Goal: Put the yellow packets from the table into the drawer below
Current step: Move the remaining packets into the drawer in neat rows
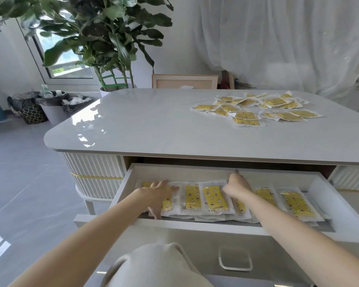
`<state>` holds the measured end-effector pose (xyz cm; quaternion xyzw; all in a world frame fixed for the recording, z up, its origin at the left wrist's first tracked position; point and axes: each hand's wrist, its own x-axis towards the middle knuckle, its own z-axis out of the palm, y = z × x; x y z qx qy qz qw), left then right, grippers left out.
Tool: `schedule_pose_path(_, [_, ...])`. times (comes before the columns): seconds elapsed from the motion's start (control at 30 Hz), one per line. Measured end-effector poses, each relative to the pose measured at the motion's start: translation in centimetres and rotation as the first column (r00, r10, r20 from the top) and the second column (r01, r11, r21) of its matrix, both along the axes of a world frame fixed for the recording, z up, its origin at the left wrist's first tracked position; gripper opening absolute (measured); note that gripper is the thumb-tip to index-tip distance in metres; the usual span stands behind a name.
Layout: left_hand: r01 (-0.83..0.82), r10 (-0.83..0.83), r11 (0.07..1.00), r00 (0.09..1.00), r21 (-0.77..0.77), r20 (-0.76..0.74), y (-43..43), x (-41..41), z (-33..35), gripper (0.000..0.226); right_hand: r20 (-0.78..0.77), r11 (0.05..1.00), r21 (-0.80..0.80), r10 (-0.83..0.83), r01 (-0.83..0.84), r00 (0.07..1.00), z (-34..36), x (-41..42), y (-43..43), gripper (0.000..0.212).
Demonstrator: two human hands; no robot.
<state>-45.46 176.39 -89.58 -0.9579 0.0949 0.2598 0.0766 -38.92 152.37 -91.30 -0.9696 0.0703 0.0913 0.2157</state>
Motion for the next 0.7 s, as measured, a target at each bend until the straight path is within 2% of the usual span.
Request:
schedule_pose_path(0.07, [0.030, -0.031, 0.998, 0.999, 0.062, 0.019, -0.5, 0.2, -0.3, 0.120, 0.096, 0.947, -0.228, 0.254, -0.227, 0.962, 1.0, -1.5, 0.7, 0.060])
schedule_pose_path(0.1, [0.039, -0.042, 0.995, 0.999, 0.090, 0.031, -0.5, 0.4, -0.5, 0.122, 0.069, 0.894, -0.264, 0.391, -0.361, 0.918, 1.3, -2.1, 1.2, 0.062])
schedule_pose_path(0.17, [0.057, -0.064, 0.990, 0.997, 0.132, 0.048, -0.4, 0.8, -0.7, 0.126, -0.075, 0.780, -0.222, 0.584, -0.585, 0.808, 1.7, -3.1, 1.8, 0.074])
schedule_pose_path(0.23, [0.095, -0.105, 0.983, 0.993, 0.160, 0.058, -0.4, 0.9, -0.6, 0.125, -0.211, 0.659, -0.259, 0.674, -0.706, 0.708, 1.9, -3.8, 2.2, 0.089])
schedule_pose_path(0.3, [0.124, -0.137, 0.977, 0.989, 0.175, 0.060, -0.4, 0.9, -0.4, 0.123, -0.269, 0.606, -0.305, 0.685, -0.734, 0.677, 1.8, -3.9, 2.1, 0.097])
schedule_pose_path(0.43, [0.129, -0.140, 0.974, 0.989, 0.188, 0.048, -0.2, 0.8, -0.5, 0.124, -0.268, 0.600, -0.344, 0.674, -0.722, 0.688, 1.4, -3.4, 1.5, 0.106])
schedule_pose_path(0.7, [0.136, -0.148, 0.980, 0.986, 0.142, 0.080, -0.4, 0.8, -0.8, 0.121, -0.252, 0.569, -0.406, 0.682, -0.715, 0.686, 1.2, -3.0, 1.8, 0.107])
